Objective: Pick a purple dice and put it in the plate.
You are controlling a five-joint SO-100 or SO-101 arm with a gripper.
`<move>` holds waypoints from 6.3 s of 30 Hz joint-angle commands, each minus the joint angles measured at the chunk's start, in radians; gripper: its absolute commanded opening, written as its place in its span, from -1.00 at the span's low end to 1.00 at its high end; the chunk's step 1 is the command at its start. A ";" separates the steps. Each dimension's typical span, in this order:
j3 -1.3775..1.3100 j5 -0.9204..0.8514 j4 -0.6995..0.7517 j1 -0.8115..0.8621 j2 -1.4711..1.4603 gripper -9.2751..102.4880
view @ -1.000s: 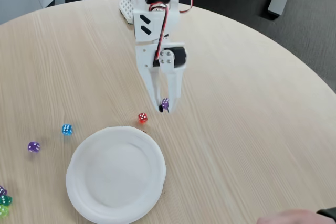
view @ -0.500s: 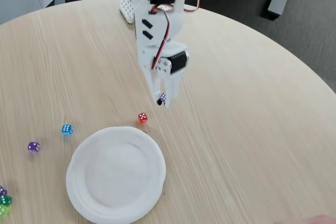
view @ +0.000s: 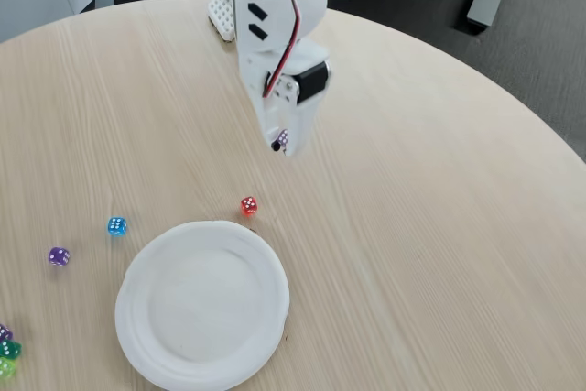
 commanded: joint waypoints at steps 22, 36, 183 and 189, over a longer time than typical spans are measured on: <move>-0.196 -0.048 -0.017 0.012 -0.218 -0.83; -0.196 0.100 -0.316 -0.003 -0.199 -0.83; 0.815 -0.572 -0.212 0.230 0.879 -0.83; 1.005 -0.701 -0.201 0.176 1.216 -0.83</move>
